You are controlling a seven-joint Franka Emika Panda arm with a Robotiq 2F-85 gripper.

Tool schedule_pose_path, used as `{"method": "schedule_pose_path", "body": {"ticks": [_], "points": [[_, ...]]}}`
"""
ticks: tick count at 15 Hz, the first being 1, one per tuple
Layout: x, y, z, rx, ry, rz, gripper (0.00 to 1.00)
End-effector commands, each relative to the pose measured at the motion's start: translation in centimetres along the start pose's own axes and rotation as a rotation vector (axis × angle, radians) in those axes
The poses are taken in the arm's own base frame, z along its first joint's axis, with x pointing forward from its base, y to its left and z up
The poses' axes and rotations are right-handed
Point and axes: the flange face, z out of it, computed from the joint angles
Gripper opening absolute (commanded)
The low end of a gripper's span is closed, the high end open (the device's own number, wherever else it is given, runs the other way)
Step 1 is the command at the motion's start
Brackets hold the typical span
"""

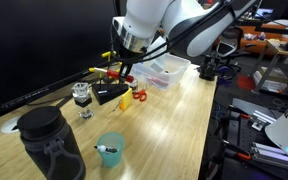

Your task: Put the screwdriver in the storage box

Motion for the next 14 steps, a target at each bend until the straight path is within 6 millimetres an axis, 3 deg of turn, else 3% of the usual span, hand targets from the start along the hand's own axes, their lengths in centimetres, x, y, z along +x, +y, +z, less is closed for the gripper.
{"method": "schedule_pose_path", "body": {"ticks": [1, 5, 9, 12, 13, 14], "points": [[-1.3, 1.1, -2.5, -0.149, 0.018, 0.092, 0.08], [-3.5, 2.1, -3.5, -0.347, -0.044, 0.19, 0.08], [-6.4, 4.1, -2.1, -0.469, -0.168, 0.301, 0.08], [-7.2, 4.7, -1.1, -0.472, -0.201, 0.315, 0.08], [-7.0, 4.5, -0.7, -0.467, -0.198, 0.312, 0.31], [-7.1, 4.6, -0.6, -0.467, -0.201, 0.313, 0.31]]}}
